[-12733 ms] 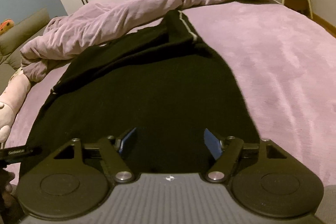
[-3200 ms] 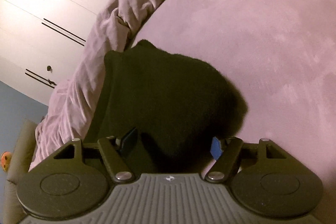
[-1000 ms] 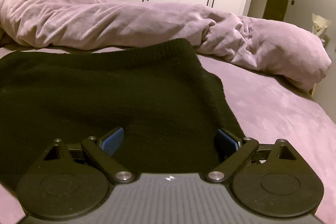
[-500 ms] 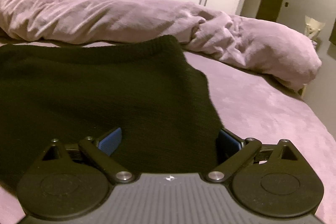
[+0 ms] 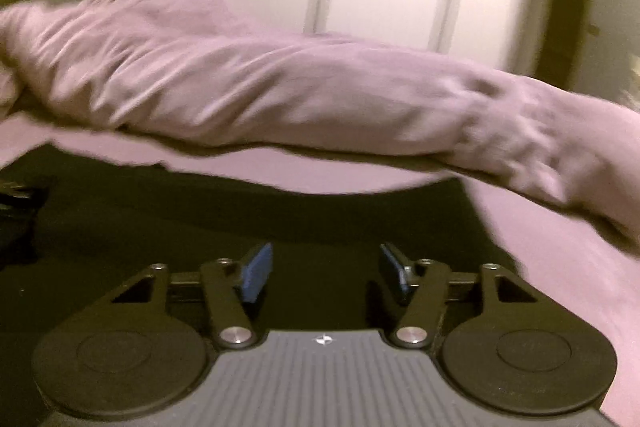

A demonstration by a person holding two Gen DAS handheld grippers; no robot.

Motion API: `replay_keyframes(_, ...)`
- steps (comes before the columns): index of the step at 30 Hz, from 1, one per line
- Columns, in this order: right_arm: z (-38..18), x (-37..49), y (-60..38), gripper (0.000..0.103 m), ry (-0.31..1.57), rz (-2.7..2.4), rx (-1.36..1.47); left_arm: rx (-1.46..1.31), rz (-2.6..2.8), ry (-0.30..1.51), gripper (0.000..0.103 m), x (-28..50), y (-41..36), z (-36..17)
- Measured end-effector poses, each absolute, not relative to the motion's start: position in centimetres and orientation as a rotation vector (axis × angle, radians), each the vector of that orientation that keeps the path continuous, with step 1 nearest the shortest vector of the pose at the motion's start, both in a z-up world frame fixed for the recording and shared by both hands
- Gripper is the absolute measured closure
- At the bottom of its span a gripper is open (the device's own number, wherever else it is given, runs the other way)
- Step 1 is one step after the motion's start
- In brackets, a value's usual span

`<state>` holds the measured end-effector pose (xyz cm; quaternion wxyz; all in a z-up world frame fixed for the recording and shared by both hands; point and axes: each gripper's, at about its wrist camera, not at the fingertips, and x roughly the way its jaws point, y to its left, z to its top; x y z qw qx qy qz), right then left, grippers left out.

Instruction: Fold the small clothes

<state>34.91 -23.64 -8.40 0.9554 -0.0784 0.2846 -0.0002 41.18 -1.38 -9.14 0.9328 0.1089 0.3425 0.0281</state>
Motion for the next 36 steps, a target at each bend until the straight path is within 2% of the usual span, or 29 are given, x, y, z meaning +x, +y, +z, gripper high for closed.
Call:
replay_keyframes(2,-10.0,36.7,-22.6,0.047,0.618,0.018,-0.252,0.264,0.057,0.673,0.0,42.0,-2.7,-10.3)
replay_keyframes(3,-10.6,37.3,-22.6,0.044,0.621,0.009,-0.281,0.277,0.058,0.659,0.0,42.4,-3.1,-10.7)
replay_keyframes(4,-10.9,37.7,-23.3,0.035,0.614,-0.006,-0.279,0.282,0.059,0.658,0.0,42.9,-3.3,-10.9)
replay_keyframes(5,-11.0,38.1,-24.1,0.034,0.619,-0.033,-0.26,0.281,0.063,0.66,0.0,43.4,-3.4,-11.1)
replay_keyframes(13,-11.1,38.2,-29.5,0.037,0.633,-0.131,-0.197,0.264,0.069,0.629,0.0,43.4,-1.8,-10.8)
replay_keyframes(16,-9.3,35.4,-29.3,0.034,0.583,-0.189,-0.222,0.228,0.086,0.631,0.0,40.9,-0.6,-9.7)
replay_keyframes(20,-7.8,27.6,-32.6,0.022,0.52,-0.226,-0.003,0.207,0.06,0.616,0.0,34.1,1.5,-9.1)
replay_keyframes(24,-9.5,20.2,-35.7,0.021,0.593,-0.291,0.233,0.173,0.087,0.636,0.0,29.7,3.0,-9.8)
replay_keyframes(27,-10.7,16.5,-37.2,0.015,0.614,-0.35,0.322,0.114,0.083,0.654,0.0,28.1,3.7,-9.1)
replay_keyframes(32,-10.9,16.0,-38.7,0.011,0.621,-0.331,0.455,-0.013,0.099,0.743,0.0,26.7,5.0,-8.9)
replay_keyframes(36,-11.6,17.1,-40.4,0.011,0.615,-0.263,0.742,-0.131,0.09,0.795,0.0,25.9,5.7,-9.2)
